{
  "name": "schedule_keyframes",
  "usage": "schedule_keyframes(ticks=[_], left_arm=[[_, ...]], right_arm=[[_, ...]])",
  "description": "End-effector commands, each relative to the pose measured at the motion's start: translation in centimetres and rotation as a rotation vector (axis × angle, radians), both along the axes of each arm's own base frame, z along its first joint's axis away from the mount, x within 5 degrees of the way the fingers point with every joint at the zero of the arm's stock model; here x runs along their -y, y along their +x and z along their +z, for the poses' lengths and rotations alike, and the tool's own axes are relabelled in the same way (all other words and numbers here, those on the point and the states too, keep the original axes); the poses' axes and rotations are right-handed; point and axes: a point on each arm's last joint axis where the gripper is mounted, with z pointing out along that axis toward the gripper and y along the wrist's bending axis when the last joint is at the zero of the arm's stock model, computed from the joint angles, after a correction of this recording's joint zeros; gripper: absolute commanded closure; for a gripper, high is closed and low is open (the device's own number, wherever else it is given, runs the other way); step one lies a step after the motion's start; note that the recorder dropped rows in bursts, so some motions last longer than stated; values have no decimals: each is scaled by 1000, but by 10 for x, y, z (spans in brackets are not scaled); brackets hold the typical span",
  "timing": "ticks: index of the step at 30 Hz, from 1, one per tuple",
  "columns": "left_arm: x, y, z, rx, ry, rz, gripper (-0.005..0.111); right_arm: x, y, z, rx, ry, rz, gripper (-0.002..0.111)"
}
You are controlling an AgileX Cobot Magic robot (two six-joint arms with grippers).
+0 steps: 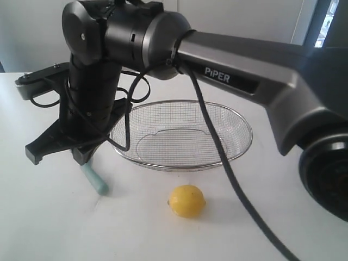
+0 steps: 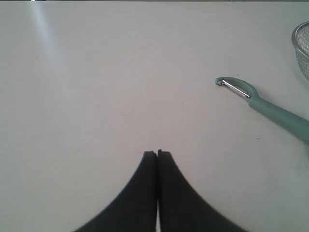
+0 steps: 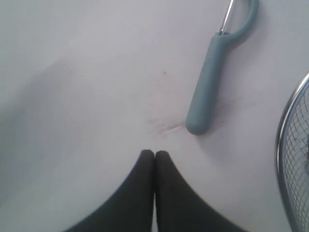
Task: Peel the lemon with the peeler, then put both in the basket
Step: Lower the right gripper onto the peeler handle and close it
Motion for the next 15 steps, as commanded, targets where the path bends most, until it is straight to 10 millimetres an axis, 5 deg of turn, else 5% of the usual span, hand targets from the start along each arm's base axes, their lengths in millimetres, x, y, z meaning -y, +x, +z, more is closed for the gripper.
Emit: schedule_keyframes(ticks=[1, 15], left_arm=[[0, 0, 0, 4, -8, 4, 107], [0, 0, 0, 4, -8, 4, 107]], right_arm=[[-7, 5, -14, 27, -6, 10, 108], [-24, 12, -47, 215, -91, 26, 108]])
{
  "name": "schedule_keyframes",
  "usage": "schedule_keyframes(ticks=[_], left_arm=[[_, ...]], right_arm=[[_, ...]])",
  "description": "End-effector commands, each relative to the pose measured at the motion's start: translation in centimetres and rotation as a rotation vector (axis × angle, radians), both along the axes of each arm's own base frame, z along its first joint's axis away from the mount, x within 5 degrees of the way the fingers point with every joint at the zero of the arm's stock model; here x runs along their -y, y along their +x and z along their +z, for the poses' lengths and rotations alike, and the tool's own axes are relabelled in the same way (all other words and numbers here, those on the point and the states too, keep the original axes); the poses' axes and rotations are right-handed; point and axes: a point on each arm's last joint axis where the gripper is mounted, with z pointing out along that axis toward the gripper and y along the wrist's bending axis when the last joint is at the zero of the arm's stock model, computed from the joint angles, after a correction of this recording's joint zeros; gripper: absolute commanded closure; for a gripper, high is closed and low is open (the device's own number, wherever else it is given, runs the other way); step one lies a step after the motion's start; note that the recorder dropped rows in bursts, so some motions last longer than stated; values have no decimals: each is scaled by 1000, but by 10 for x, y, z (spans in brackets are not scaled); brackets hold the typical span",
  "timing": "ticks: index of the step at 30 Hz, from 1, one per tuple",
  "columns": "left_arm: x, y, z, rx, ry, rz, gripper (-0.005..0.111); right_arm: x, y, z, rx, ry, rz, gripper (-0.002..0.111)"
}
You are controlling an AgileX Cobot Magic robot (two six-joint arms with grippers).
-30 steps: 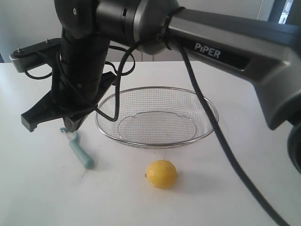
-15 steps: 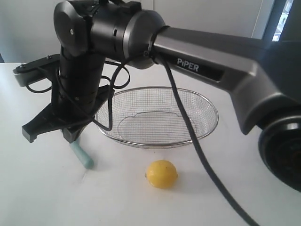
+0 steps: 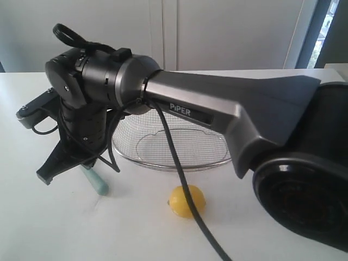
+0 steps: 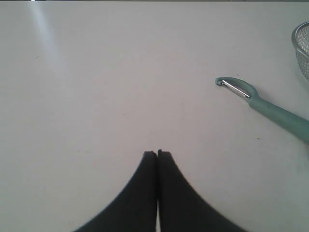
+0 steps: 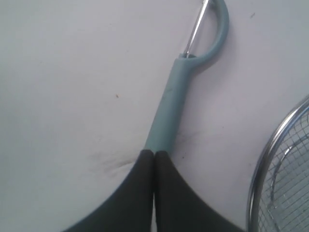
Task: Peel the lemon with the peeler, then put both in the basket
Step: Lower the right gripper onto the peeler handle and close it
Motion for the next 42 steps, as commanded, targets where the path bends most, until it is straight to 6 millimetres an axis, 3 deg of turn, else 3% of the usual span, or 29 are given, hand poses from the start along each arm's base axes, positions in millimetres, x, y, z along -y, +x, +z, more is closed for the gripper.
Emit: schedule_keyframes(ticks=[1, 15, 19, 21, 24, 35, 42], left_arm=[[0, 0, 0, 4, -8, 4, 107], [0, 0, 0, 4, -8, 4, 107], [0, 0, 0, 4, -8, 4, 107], [0, 0, 0, 4, -8, 4, 107], [0, 0, 0, 4, -8, 4, 107], [0, 0, 0, 4, -8, 4, 107], [0, 0, 0, 4, -8, 4, 107]], right_arm=[[-3, 4, -1, 32, 21, -1, 108], [-10, 8, -6, 70, 77, 3, 105], [-10, 9, -5, 72, 78, 1, 87], [-10, 9, -5, 76, 83, 3, 72], [-12, 10, -4, 92, 106, 5, 61], [-8, 9, -6, 55, 73, -21, 61], [7, 22, -7, -42, 79, -87, 61]])
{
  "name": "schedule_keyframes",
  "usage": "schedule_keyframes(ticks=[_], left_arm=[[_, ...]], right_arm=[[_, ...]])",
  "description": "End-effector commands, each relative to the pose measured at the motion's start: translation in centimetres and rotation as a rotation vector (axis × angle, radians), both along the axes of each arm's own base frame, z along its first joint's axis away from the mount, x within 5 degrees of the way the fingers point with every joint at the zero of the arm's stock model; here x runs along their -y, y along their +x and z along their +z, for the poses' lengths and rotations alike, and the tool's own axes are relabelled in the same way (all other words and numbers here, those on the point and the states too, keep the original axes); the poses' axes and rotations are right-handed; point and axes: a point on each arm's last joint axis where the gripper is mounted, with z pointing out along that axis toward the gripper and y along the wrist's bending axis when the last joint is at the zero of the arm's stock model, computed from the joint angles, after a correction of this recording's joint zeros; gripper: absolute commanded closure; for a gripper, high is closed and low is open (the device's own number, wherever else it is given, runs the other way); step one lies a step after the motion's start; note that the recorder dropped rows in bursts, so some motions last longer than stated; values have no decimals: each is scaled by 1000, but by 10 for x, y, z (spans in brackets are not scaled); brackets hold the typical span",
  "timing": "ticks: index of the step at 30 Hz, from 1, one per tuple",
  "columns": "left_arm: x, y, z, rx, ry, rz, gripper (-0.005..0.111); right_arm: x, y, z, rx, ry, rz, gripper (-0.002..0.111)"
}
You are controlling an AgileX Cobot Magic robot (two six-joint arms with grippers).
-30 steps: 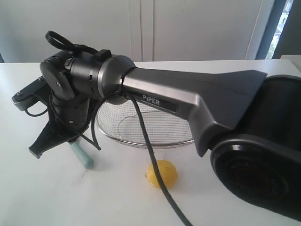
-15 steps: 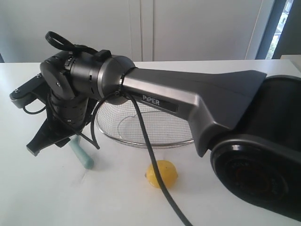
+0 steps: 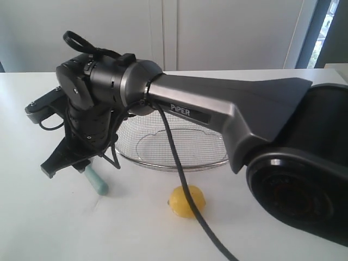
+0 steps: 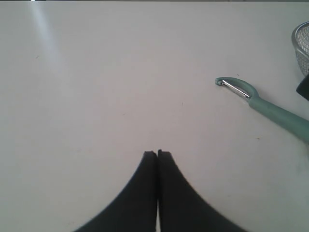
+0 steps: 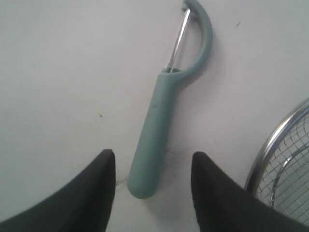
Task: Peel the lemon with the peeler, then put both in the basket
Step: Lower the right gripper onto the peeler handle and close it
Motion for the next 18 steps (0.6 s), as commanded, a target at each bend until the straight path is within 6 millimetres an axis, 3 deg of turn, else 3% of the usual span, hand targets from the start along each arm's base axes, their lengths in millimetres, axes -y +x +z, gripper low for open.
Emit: schedule_keyframes(ticks=[1, 4, 10, 18], left_arm=[[0, 0, 0, 4, -8, 4, 107], [0, 0, 0, 4, -8, 4, 107], [0, 0, 0, 4, -8, 4, 107], [0, 0, 0, 4, -8, 4, 107]], right_arm=[[5, 7, 4, -37, 37, -24, 61], [2, 9, 4, -34, 43, -15, 61], [-6, 16, -19, -58, -2, 3, 61], [-7, 17, -26, -58, -13, 6, 61]])
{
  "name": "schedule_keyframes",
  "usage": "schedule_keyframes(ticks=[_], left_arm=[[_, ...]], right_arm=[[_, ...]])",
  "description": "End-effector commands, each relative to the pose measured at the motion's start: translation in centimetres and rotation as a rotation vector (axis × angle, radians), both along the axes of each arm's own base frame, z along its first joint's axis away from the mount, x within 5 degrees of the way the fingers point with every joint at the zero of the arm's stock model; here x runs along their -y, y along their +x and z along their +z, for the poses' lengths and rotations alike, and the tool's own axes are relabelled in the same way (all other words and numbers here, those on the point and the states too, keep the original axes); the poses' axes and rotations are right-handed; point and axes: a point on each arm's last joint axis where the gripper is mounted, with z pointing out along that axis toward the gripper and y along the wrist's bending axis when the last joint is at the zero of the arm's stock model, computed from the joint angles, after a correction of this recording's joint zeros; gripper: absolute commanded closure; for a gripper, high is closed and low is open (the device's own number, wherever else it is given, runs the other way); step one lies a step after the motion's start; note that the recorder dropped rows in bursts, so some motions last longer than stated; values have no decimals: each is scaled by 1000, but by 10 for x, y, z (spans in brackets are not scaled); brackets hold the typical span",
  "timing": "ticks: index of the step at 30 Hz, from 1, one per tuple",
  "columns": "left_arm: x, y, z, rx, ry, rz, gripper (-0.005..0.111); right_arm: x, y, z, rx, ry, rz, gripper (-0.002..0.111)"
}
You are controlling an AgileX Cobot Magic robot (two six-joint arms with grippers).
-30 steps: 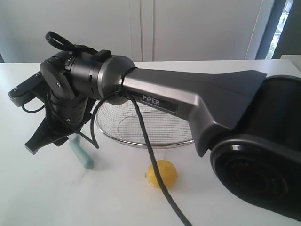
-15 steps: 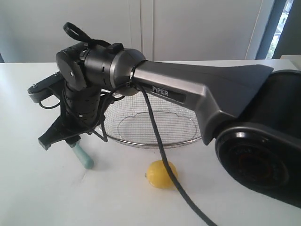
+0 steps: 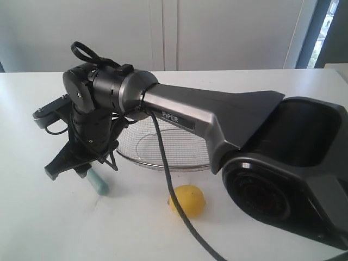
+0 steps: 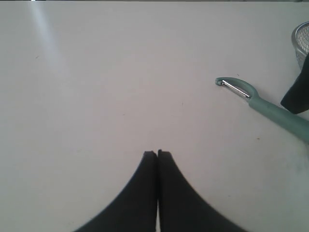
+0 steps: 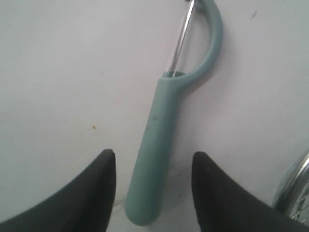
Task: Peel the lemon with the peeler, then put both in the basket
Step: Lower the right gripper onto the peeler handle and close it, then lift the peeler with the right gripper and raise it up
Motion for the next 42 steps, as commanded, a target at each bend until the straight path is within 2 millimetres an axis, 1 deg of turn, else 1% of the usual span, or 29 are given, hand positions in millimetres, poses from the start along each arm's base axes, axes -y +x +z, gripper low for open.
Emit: schedule_keyframes(ticks=[1, 7, 10, 22, 42], left_arm=[[0, 0, 0, 4, -8, 4, 107], [0, 0, 0, 4, -8, 4, 107], [0, 0, 0, 4, -8, 4, 107], [0, 0, 0, 4, -8, 4, 107], [0, 0, 0, 4, -8, 4, 107]], right_arm=[[1, 3, -5, 5, -11, 11, 61], [-1, 5, -20, -9, -29, 13, 61], [-2, 5, -24, -8, -28, 12, 61], [0, 9, -25, 31, -46, -2, 61], [-4, 6, -25, 25, -30, 2, 61]])
